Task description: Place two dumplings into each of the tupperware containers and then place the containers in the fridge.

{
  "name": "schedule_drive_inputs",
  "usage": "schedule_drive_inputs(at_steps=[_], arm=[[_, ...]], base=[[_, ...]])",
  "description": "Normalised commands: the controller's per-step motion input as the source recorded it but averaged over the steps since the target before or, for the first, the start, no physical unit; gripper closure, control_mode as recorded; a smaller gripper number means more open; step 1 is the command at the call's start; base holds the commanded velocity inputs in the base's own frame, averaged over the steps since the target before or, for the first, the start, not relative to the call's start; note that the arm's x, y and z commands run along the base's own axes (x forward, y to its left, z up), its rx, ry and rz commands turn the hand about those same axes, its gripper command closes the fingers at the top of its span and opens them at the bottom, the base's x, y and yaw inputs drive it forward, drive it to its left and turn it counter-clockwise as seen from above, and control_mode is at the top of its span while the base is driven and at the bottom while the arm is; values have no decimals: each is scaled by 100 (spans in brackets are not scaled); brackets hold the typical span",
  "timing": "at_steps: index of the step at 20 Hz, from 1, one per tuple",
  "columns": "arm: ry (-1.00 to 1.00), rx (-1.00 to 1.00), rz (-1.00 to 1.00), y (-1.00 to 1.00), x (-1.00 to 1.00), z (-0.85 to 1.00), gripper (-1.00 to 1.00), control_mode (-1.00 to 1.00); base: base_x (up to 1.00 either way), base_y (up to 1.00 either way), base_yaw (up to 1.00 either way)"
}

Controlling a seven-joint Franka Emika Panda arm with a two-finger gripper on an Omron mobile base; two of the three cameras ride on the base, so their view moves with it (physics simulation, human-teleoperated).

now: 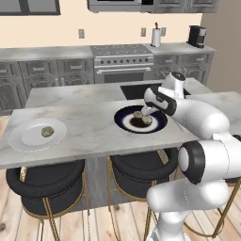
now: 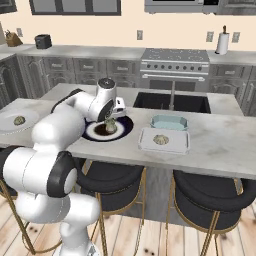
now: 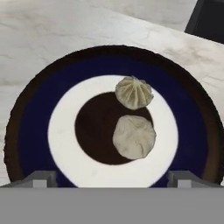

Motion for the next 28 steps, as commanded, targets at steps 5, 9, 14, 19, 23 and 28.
schedule_drive_inputs(at_steps=[5,9,14,19,23,28], arm=[[3,-4,3,0,4,-25,-100,-100],[0,-2,-1,4,0,-30,-100,-100],[0,0,-9,0,12,-37,-100,-100],[0,0,-12,0,31,-24,-100,-100],[1,0,-12,0,44,-17,-100,-100],[6,0,-14,0,13,-10,-100,-100]], base=[[0,0,0],[0,0,0],[0,0,0],[0,0,0],[0,0,0],[0,0,0]])
